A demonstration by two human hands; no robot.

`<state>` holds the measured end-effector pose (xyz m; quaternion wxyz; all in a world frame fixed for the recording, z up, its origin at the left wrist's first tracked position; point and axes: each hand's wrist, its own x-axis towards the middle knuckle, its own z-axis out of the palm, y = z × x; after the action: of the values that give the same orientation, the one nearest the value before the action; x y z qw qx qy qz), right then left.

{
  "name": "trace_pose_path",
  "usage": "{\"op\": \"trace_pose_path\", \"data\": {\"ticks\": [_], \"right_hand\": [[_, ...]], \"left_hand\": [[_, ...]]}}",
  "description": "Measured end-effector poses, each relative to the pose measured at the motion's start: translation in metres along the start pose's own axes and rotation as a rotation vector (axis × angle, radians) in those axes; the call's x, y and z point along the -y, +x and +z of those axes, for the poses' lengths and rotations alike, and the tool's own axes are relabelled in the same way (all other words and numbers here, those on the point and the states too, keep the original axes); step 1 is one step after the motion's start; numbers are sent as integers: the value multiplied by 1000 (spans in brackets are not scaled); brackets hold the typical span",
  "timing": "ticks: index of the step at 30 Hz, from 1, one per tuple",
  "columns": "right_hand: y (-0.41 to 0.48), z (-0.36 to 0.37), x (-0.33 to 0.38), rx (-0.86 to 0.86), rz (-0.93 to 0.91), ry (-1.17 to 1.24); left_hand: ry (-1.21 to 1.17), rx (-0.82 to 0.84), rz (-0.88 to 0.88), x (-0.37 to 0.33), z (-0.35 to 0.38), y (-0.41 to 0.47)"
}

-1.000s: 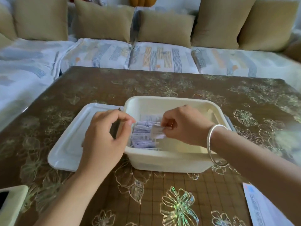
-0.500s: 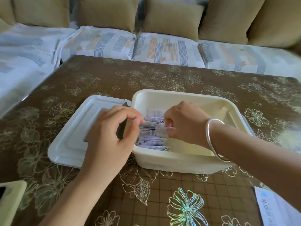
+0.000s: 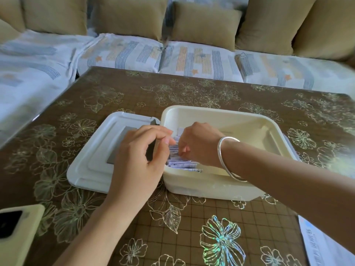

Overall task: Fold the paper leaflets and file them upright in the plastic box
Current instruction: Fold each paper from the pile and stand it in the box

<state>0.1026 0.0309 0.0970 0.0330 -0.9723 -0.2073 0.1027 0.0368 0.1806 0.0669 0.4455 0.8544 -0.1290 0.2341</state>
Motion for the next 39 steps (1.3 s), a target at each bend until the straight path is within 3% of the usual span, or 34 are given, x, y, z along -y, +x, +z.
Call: {"op": "trace_pose_path", "data": {"ticks": [8, 17, 21, 23, 25, 27, 32, 39], "right_hand": [[-9, -7, -9, -86, -6, 86], [-153, -17, -43, -633, 64, 546], [-231, 42, -76, -803, 291, 395], [-258, 76, -89, -701, 443, 318], [-277, 107, -91, -414, 612, 206], [-285, 130, -81, -218, 591, 135], [-276, 141, -34, -230, 359, 201], [-248, 117, 6, -227, 170, 429]], "left_hand": [[106, -79, 34, -29, -21, -17], [-11, -72, 58, -59, 4, -68], [-58, 72, 80, -72, 44, -105], [-65, 140, 78, -76, 60, -123], [-68, 206, 79, -81, 73, -139], [-59, 265, 73, -84, 82, -150], [16, 331, 30, -77, 82, -166], [173, 295, -7, -54, 51, -173]]}}
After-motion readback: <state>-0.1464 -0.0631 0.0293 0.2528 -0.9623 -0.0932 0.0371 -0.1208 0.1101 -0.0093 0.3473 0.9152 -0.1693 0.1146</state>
